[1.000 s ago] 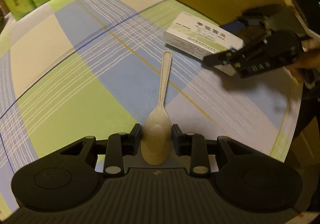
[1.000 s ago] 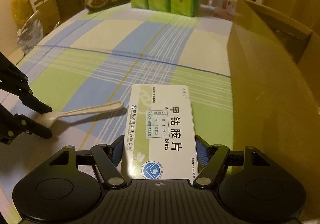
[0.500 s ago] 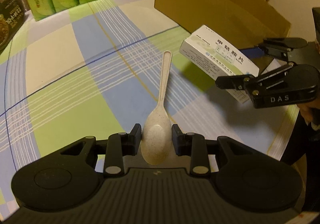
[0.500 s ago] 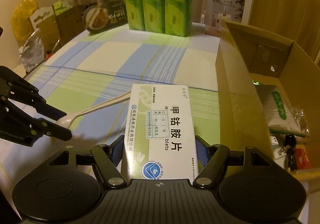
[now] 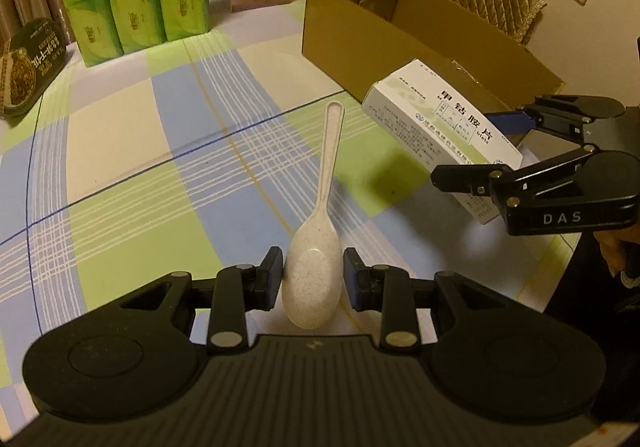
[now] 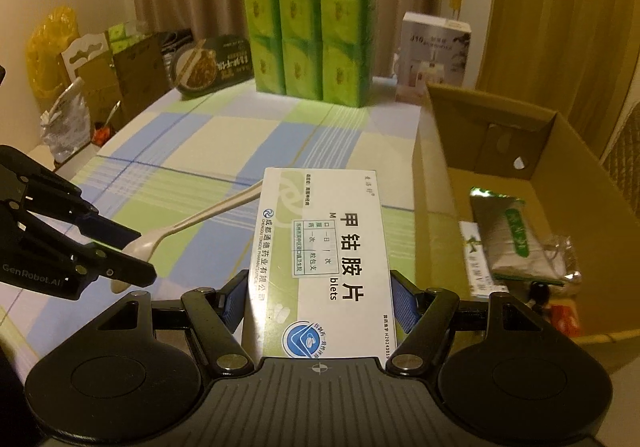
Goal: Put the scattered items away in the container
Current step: 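Carry the spoon and medicine box over the cardboard box with both tools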
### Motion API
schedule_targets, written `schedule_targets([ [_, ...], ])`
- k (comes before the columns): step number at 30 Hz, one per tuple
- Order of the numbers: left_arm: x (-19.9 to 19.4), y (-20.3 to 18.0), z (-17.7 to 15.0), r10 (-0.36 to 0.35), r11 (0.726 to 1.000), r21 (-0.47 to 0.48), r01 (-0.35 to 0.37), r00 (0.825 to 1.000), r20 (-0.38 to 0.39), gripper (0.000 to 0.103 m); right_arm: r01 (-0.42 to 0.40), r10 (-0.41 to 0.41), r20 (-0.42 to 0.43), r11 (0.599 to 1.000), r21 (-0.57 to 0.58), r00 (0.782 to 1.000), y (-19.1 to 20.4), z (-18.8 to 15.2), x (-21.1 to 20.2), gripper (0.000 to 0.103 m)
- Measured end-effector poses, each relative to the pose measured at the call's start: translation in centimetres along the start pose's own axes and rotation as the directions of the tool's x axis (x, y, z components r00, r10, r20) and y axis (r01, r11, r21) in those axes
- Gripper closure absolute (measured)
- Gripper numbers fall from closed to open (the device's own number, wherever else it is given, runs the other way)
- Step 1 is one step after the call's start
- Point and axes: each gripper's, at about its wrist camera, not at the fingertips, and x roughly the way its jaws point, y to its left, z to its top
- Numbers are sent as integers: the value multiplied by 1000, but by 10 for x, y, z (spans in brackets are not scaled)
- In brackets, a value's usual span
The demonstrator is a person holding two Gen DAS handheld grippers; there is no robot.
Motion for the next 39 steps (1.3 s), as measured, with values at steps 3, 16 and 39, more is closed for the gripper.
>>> schedule_targets([
  [3, -6, -6, 1, 4, 1000, 5, -4, 1000, 6, 76, 5, -5, 14, 1000, 6, 1000, -2, 0, -9, 35],
  [16, -25, -26, 15, 12, 1000, 25, -13, 999, 43, 76, 23, -25, 65, 999, 26, 998, -13, 1, -37, 35],
  [39, -20, -91, 64, -42, 995, 89, 35, 996, 75, 76, 108, -124, 138, 987, 115, 983, -74, 1, -77, 35],
])
